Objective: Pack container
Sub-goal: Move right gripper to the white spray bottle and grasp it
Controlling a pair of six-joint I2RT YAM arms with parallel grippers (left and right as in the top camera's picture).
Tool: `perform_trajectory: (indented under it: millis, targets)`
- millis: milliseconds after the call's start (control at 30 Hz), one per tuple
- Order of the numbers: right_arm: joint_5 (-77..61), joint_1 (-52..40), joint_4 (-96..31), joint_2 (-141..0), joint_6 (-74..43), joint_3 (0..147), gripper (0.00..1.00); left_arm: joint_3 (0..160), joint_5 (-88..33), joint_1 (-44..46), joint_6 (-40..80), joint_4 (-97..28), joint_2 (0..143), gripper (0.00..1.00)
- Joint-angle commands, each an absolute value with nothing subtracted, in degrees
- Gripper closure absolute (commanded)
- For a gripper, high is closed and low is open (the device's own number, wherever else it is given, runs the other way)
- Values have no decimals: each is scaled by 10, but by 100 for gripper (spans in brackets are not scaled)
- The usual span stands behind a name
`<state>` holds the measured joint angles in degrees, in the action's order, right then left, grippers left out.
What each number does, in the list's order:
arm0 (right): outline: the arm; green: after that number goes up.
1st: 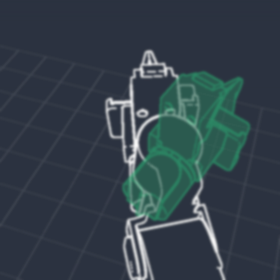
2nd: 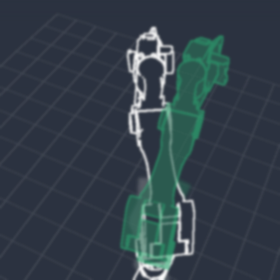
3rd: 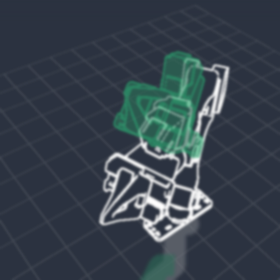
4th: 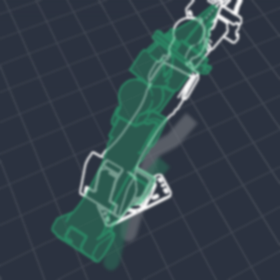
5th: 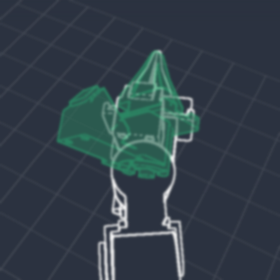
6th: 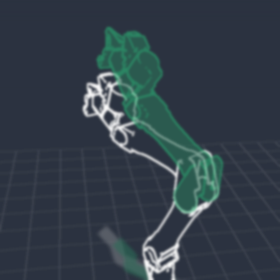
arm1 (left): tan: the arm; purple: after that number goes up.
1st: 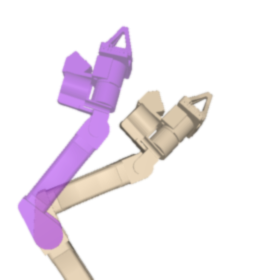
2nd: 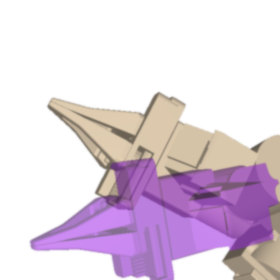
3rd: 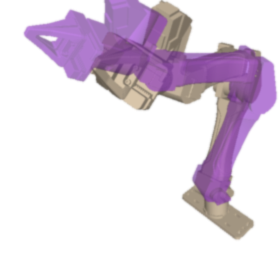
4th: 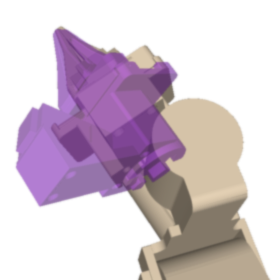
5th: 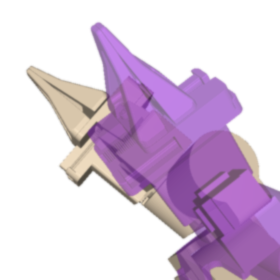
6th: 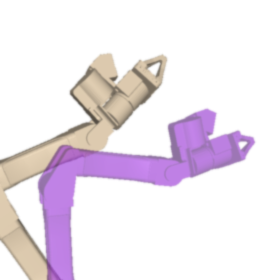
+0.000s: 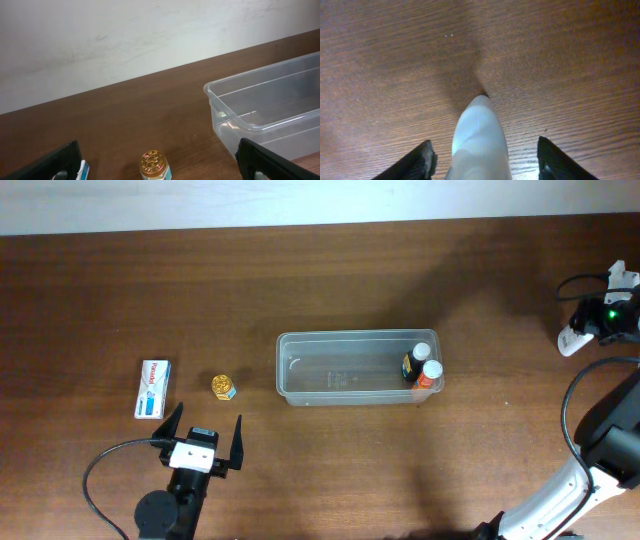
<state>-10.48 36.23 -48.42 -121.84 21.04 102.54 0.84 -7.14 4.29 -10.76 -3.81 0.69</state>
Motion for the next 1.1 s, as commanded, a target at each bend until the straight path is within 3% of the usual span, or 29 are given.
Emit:
perform_trajectory:
  millis: [0, 133, 367, 700, 867, 1067]
  targets:
    - [-121, 360, -482, -1225, 210, 1029, 45, 5, -77, 38, -117, -39, 3, 1]
    - [-121, 360, -484, -1226, 210, 1029, 61, 5, -77, 38, -117, -39, 3, 1]
    - [-121, 360, -487, -1226, 210, 1029, 62, 5, -77, 38, -117, -39, 3, 1]
    - [-144, 360, -488, -1226, 208, 1029, 75, 5, -77, 38, -117, -39, 3, 1]
    - [-144, 360, -498, -1225, 205, 1032, 76, 5, -77, 38, -117, -39, 3, 1]
    - [-187, 359, -586, -1225, 186, 1124, 76, 5, -77, 38, -117, -39, 3, 0]
